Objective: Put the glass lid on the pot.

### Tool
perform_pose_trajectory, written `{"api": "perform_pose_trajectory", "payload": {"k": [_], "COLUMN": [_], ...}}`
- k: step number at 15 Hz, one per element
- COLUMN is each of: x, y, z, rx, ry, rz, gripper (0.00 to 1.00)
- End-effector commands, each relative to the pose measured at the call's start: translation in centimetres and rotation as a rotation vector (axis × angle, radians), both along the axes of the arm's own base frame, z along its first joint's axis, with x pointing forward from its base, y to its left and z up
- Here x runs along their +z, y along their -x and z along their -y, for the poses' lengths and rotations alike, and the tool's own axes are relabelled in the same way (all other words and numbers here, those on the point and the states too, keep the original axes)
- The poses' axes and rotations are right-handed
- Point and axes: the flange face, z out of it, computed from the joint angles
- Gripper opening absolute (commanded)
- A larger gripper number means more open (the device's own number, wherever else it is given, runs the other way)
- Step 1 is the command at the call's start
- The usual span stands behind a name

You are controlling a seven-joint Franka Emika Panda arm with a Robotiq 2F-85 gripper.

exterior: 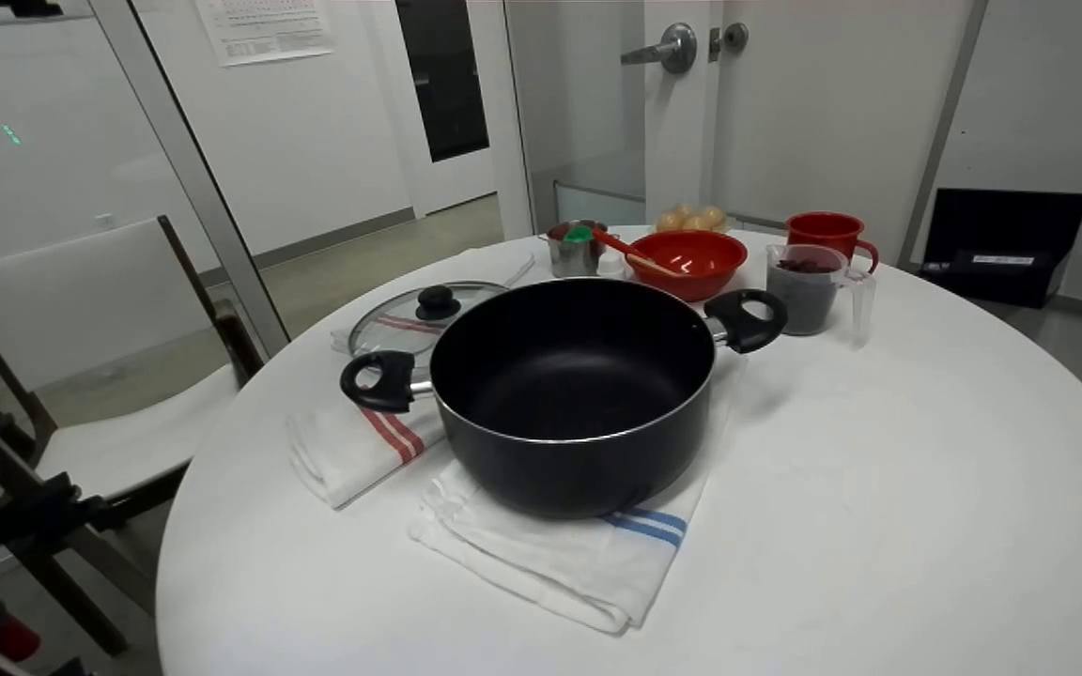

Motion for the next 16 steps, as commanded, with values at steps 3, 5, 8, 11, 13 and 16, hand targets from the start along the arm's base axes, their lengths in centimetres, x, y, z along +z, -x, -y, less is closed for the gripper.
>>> {"api": "perform_pose_trajectory", "payload": {"k": [3, 5, 8, 11, 13, 16], "x": [-5.8, -9.0, -14.4, -19.2, -21.9, -25.3], "y": [-4.9, -6.0, -7.5, -8.7, -9.5, -10.6], "z": [-3.3, -4.4, -5.6, -6.6, -7.4, -8.8], "rx": [0.102, 0.125, 0.155, 0.186, 0.217, 0.275], "ry": [0.033, 0.046, 0.06, 0.068, 0.083, 0.108], "rz": [-0.086, -0.116, -0.143, -0.157, -0.158, -0.168], "gripper": [1.0, 1.0, 1.0, 1.0, 1.0, 1.0]}}
